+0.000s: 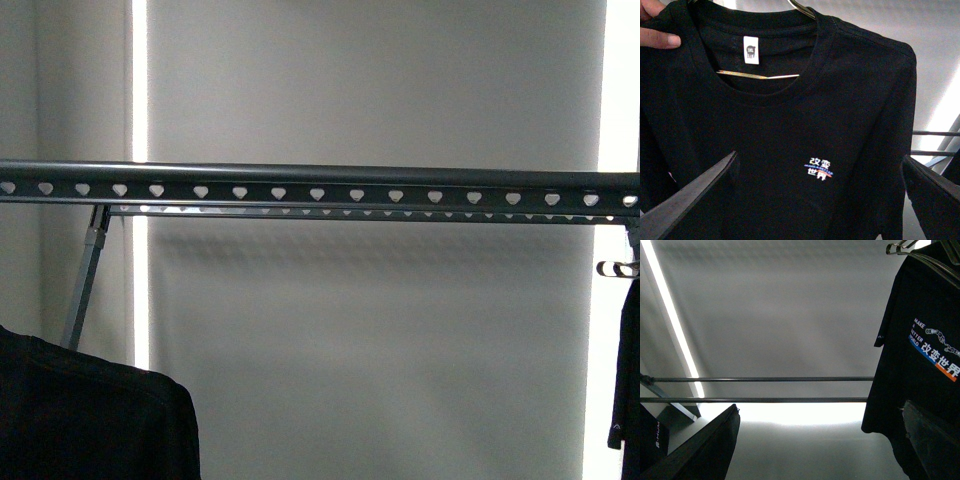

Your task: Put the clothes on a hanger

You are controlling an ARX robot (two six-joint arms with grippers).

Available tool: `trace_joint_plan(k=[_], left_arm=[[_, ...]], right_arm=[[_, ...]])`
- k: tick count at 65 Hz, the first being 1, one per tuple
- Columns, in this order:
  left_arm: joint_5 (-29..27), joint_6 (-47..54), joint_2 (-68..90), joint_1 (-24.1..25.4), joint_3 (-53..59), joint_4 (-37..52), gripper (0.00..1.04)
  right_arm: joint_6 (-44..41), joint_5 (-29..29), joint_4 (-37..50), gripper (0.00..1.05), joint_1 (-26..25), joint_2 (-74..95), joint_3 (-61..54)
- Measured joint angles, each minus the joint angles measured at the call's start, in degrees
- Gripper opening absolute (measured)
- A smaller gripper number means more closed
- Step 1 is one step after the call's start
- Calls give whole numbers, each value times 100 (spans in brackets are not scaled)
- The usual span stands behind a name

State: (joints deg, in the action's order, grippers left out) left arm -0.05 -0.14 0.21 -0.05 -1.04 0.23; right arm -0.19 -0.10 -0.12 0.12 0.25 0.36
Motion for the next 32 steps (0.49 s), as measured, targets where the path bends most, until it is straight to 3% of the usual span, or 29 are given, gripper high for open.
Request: trace_joint_plan(k=[32], left_arm=[[33, -59, 2, -13, 0, 22, 98]], right_arm=[[0, 0, 0, 97, 0, 0, 0]])
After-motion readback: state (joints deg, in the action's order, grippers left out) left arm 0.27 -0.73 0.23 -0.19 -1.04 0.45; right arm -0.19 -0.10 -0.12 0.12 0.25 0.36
